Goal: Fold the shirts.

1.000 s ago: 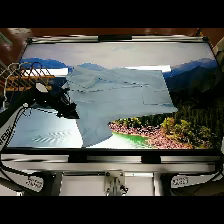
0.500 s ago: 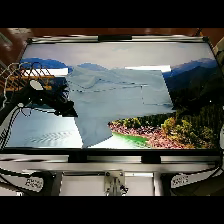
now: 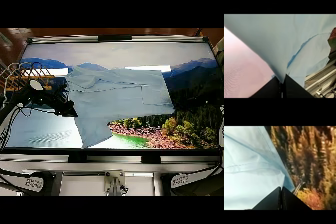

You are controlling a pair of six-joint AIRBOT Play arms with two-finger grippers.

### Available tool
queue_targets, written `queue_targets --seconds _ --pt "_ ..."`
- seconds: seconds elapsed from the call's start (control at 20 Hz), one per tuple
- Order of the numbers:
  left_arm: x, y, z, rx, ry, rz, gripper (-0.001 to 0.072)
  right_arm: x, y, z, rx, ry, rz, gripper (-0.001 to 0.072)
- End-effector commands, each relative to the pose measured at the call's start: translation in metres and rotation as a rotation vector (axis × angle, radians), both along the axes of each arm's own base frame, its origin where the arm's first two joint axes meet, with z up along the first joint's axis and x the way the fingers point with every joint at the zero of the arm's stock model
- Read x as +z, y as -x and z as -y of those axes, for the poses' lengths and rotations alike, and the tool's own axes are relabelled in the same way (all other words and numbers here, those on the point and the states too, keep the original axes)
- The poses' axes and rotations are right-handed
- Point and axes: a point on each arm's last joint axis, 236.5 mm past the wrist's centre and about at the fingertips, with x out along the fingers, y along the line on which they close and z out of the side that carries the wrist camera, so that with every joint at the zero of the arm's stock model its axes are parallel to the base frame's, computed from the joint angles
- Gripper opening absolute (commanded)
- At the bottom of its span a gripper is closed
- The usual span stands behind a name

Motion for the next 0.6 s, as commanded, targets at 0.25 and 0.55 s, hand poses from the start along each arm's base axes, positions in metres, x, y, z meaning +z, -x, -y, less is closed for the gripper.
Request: queue_targets --seconds 0.25,0.55 --pt "0.0 -0.01 0.0 0.027 -0.001 0.036 0.0028 0.011 -0.028 0.007 -0.084 0.017 0.102 0.0045" --pt "0.0 -0.012 0.001 0.033 0.003 0.04 0.0028 0.012 -0.032 -0.005 -0.074 0.046 0.096 0.0587"
